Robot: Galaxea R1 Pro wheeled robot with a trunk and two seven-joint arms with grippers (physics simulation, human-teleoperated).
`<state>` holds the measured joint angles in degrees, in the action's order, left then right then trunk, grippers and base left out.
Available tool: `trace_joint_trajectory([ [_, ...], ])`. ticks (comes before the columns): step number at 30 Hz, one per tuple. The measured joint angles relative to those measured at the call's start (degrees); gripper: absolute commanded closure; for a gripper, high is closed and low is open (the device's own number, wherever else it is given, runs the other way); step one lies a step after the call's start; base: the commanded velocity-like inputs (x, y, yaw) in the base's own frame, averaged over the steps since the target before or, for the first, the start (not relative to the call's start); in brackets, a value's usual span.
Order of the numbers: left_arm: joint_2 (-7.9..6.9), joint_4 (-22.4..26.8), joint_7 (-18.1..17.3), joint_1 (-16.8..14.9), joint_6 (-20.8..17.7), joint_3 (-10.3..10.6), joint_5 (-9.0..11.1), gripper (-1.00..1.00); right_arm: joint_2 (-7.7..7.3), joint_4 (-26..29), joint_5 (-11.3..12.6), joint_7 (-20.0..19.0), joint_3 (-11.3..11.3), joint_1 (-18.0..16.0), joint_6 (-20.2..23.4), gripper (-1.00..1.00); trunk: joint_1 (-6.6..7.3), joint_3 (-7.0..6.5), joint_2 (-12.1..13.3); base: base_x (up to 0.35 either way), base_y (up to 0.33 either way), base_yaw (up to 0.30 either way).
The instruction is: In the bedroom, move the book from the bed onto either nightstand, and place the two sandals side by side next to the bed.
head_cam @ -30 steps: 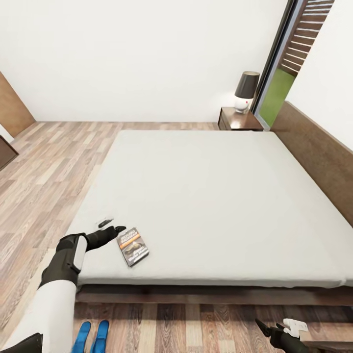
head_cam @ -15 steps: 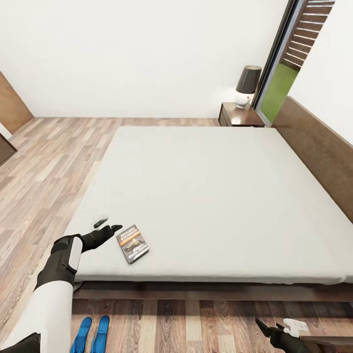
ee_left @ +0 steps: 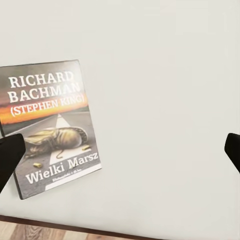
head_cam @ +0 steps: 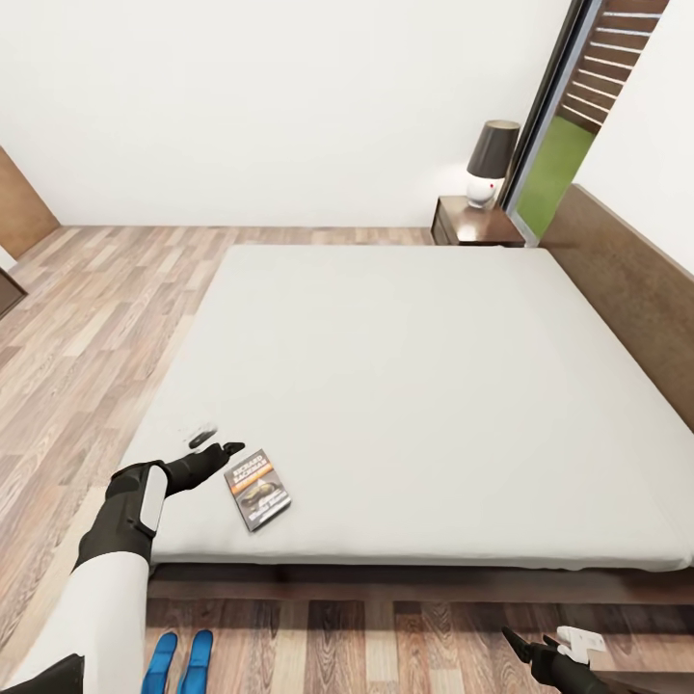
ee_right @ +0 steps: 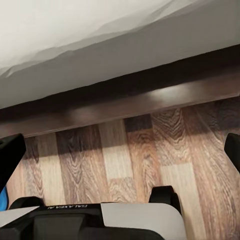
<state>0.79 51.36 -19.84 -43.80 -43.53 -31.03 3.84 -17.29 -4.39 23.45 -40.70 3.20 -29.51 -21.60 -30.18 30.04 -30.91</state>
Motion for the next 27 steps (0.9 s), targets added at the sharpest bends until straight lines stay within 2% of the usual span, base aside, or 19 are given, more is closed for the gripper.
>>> trace_joint_trajectory([
  [21,0.37,0.00,0.02,0.00,0.00,0.00,-0.01,-1.00,0.00,0.00,0.00,-0.13,0.00,0.00,0.00,-1.00,0.00,0.05,0.00,0.002,0.000,0.000],
  [22,0.90,0.00,0.03,0.00,0.00,0.00,0.02,-1.00,0.00,0.00,-0.02,-0.18,0.00,0.00,0.00,-1.00,0.00,0.05,0.00,0.000,0.000,0.000],
  [27,1.15,0.00,0.05,0.00,0.00,0.00,-0.01,-1.00,0.00,0.00,0.00,-0.18,0.00,0.00,0.00,-1.00,0.01,0.05,0.00,0.054,0.000,0.000],
])
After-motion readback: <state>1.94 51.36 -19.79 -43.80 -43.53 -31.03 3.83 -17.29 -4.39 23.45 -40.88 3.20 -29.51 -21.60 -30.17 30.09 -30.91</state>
